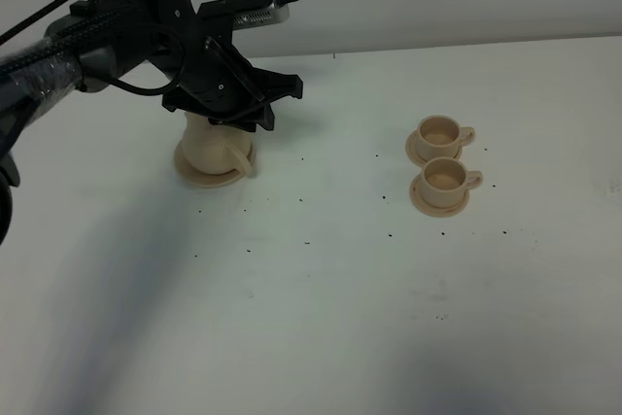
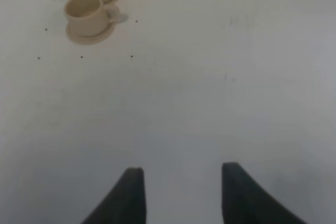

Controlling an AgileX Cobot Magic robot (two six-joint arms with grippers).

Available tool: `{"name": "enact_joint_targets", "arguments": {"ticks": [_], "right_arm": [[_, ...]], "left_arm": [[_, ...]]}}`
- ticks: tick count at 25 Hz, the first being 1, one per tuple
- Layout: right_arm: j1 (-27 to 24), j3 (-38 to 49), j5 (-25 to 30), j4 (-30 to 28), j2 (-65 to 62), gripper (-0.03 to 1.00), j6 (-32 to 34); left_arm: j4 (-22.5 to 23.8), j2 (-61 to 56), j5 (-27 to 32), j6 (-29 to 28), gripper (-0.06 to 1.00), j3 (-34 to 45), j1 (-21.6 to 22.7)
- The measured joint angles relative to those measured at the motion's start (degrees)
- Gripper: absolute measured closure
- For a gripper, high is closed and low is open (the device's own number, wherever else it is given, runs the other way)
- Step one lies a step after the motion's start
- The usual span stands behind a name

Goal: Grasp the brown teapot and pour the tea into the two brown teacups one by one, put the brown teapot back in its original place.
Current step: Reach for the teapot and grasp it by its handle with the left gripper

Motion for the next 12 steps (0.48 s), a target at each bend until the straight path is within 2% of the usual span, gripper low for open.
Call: {"name": "enact_joint_targets", "arguments": {"ticks": [4, 12], "right_arm": [[0.0, 0.0, 0.0, 0.0, 0.0, 0.62, 0.0], [0.0, 0.0, 0.0, 0.0, 0.0, 0.62, 0.0]], "left_arm": [[-1.7, 2.1, 1.3, 2.2, 0.71, 0.0, 0.0], [0.2, 2.8, 3.1, 2.8, 0.71, 0.0, -0.5]]}}
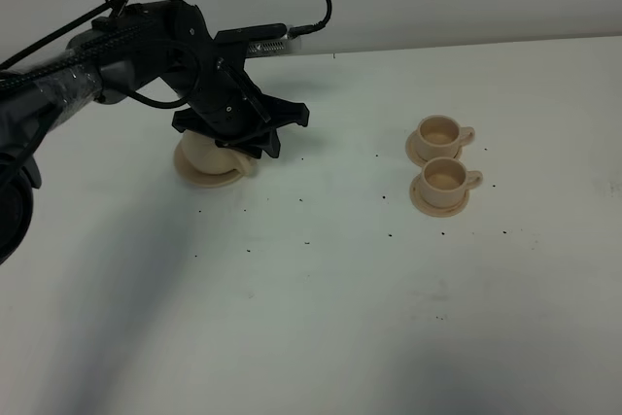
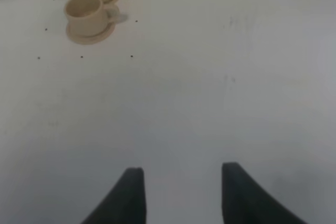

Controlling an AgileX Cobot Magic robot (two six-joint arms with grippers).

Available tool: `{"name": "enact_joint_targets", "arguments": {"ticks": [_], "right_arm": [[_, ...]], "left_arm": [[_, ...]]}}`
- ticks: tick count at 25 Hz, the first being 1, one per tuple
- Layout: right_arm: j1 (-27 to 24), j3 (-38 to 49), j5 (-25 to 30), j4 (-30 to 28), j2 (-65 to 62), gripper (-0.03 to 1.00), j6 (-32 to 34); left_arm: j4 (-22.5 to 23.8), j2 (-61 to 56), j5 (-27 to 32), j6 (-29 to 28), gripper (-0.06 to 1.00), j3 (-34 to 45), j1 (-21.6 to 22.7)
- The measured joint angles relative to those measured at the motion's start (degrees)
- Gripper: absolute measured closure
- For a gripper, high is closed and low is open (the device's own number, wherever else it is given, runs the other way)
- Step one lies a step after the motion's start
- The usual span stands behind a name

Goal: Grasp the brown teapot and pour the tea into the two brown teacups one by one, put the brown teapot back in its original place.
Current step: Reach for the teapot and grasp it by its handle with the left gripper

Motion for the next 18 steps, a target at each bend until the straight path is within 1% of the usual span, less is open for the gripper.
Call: {"name": "enact_joint_targets", "arguments": {"ticks": [6, 13, 18], "right_arm": [[0.0, 0.0, 0.0, 0.0, 0.0, 0.62, 0.0], [0.0, 0.0, 0.0, 0.0, 0.0, 0.62, 0.0], [0.0, 0.0, 0.0, 0.0, 0.0, 0.62, 0.0]], "left_arm": [[3.6, 0.0, 1.5, -0.1, 0.71, 0.0, -0.1], [5.1, 0.0, 3.0, -0.1, 0.71, 0.0, -0.1], [8.4, -0.2, 5.6, -0.6, 0.71, 0.0, -0.1]]}}
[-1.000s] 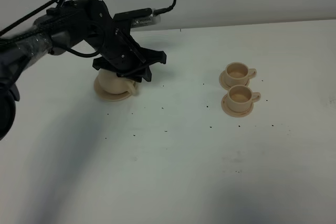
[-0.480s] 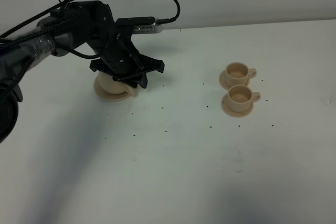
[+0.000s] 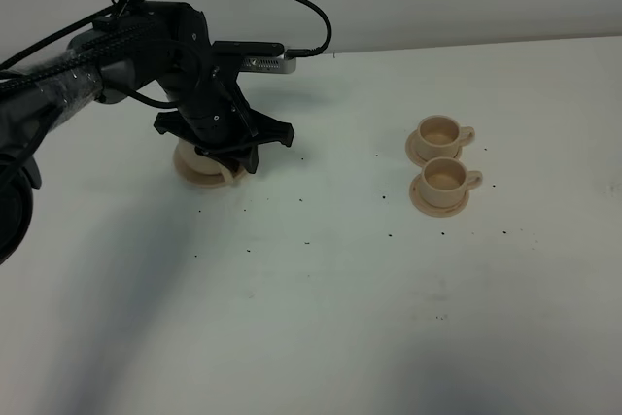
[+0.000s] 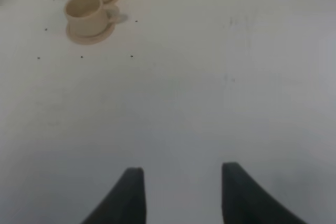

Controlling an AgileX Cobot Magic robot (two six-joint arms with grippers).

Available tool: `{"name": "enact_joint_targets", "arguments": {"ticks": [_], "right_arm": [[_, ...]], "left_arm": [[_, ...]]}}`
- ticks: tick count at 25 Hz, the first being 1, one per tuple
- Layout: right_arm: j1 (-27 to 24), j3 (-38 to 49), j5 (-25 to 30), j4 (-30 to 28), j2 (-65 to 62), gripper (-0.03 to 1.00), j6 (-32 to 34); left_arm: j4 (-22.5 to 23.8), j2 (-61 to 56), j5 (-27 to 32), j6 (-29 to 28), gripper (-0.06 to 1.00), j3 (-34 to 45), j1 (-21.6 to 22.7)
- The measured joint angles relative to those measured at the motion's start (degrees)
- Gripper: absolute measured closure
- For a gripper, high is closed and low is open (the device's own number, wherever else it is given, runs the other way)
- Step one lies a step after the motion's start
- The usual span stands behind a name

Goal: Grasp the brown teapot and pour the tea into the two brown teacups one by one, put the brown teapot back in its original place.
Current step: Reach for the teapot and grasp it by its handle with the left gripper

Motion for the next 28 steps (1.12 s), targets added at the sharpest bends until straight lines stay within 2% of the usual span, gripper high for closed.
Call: {"name": "enact_joint_targets", "arguments": {"ticks": [5, 13, 21, 28], "right_arm": [[0.0, 0.0, 0.0, 0.0, 0.0, 0.62, 0.0], [0.0, 0.0, 0.0, 0.0, 0.0, 0.62, 0.0], [0.0, 0.0, 0.0, 0.0, 0.0, 0.62, 0.0], [0.0, 0.0, 0.0, 0.0, 0.0, 0.62, 0.0]], "left_arm": [[3.8, -1.7, 1.2, -0.7, 0.71, 0.0, 0.0], [4.5, -3.3, 2.0, -0.9, 0.71, 0.0, 0.0], [-1.1, -3.3, 0.1, -0.4, 0.71, 0.0, 0.0], [-1.4, -3.3, 1.8, 0.7, 0.71, 0.0, 0.1]]}}
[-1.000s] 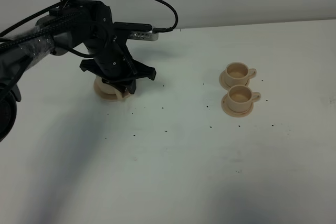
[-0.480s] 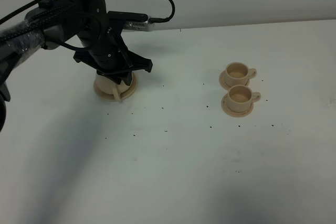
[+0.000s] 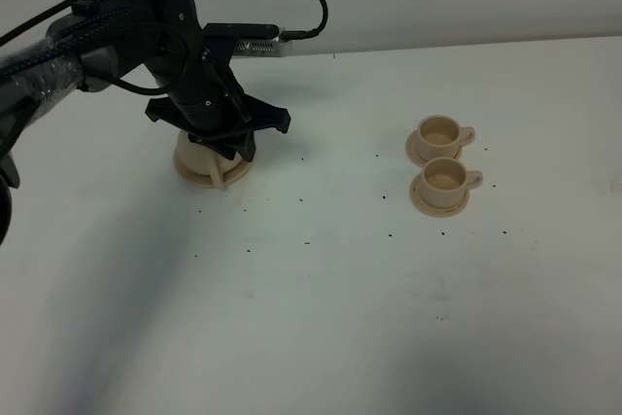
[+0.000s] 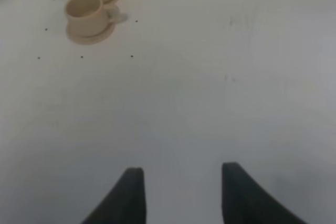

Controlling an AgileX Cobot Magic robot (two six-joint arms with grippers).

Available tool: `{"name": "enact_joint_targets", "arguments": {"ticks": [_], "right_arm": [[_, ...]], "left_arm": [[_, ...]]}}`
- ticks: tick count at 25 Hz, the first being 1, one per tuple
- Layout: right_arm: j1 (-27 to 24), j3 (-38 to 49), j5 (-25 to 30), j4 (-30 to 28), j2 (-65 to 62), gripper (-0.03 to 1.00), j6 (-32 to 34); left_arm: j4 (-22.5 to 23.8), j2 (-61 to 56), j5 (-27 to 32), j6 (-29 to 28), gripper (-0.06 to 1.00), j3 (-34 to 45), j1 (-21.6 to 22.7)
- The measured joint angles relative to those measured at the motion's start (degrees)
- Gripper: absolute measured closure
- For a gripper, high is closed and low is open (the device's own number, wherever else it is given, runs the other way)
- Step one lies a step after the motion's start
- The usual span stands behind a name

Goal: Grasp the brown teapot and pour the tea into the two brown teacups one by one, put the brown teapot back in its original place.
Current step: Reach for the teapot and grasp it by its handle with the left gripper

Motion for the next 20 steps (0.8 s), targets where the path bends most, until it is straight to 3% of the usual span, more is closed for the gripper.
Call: {"name": "enact_joint_targets", "arguments": {"ticks": [7, 20], "right_arm": [[0.0, 0.0, 0.0, 0.0, 0.0, 0.62, 0.0], [0.0, 0.0, 0.0, 0.0, 0.0, 0.62, 0.0]], "left_arm": [[5.0, 0.0, 0.8, -0.7, 0.71, 0.0, 0.0], [4.3, 3.1, 0.3, -1.3, 0.71, 0.0, -0.5]]}}
